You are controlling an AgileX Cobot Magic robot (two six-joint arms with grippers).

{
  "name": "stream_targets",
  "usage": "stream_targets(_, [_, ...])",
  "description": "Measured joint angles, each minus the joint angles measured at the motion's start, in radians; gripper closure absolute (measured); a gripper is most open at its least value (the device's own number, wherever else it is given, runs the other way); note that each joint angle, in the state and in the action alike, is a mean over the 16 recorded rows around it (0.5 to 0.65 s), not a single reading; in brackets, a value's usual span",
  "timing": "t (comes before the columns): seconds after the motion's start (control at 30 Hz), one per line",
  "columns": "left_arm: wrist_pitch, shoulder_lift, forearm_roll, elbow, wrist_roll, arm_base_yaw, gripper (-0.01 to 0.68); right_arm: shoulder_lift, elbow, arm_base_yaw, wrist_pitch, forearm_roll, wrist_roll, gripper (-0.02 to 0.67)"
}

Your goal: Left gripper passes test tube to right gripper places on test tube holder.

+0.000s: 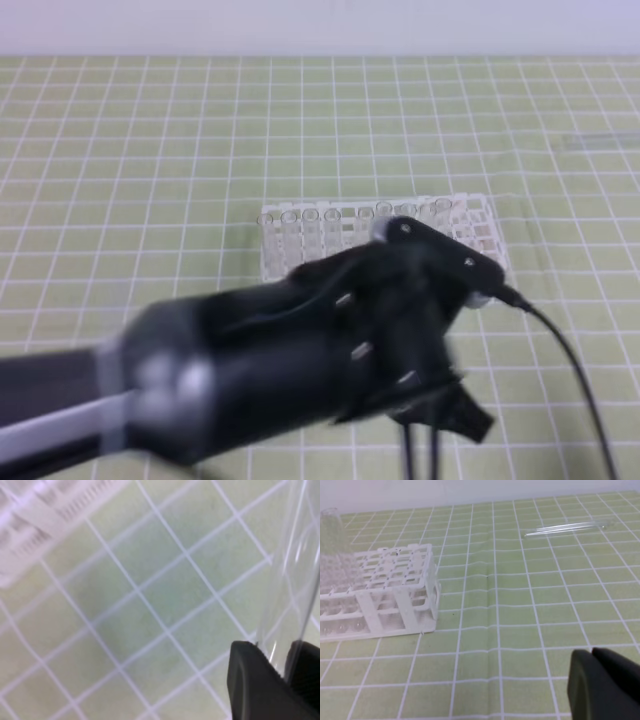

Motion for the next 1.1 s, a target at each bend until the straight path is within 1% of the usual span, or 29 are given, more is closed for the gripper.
stream_targets(0.13, [-0.098,-0.103,0.092,0.116,-0.001,-0.016,0.609,0.0,0.0,0.0,0.0,0.0,0.0,0.666])
stream_targets(0.17, [-0.131,-0.136,0.115,0.152,-0.001,-0.02,0.613,0.0,0.0,0.0,0.0,0.0,0.0,0.666])
stream_targets(0.3, [-0.272,-0.25,0.168,0.301,-0.003,-0.024,0.596,0.0,0.0,0.0,0.0,0.0,0.0,0.666])
stream_targets(0.4, [-0.384,-0.331,0.205,0.407,-0.004,-0.024,0.605,0.0,0.0,0.0,0.0,0.0,0.0,0.666])
stream_targets(0.57, [-0.545,-0.439,0.264,0.544,-0.006,-0.024,0.613,0.0,0.0,0.0,0.0,0.0,0.0,0.666])
stream_targets(0.67, [-0.61,-0.478,0.294,0.592,-0.007,-0.024,0.6,0.0,0.0,0.0,0.0,0.0,0.0,0.666])
stream_targets(0.77, [-0.67,-0.497,0.322,0.616,-0.008,-0.024,0.609,0.0,0.0,0.0,0.0,0.0,0.0,0.666])
stream_targets(1.1, [-0.819,-0.501,0.382,0.635,-0.009,-0.024,0.618,0.0,0.0,0.0,0.0,-0.002,0.0,0.666])
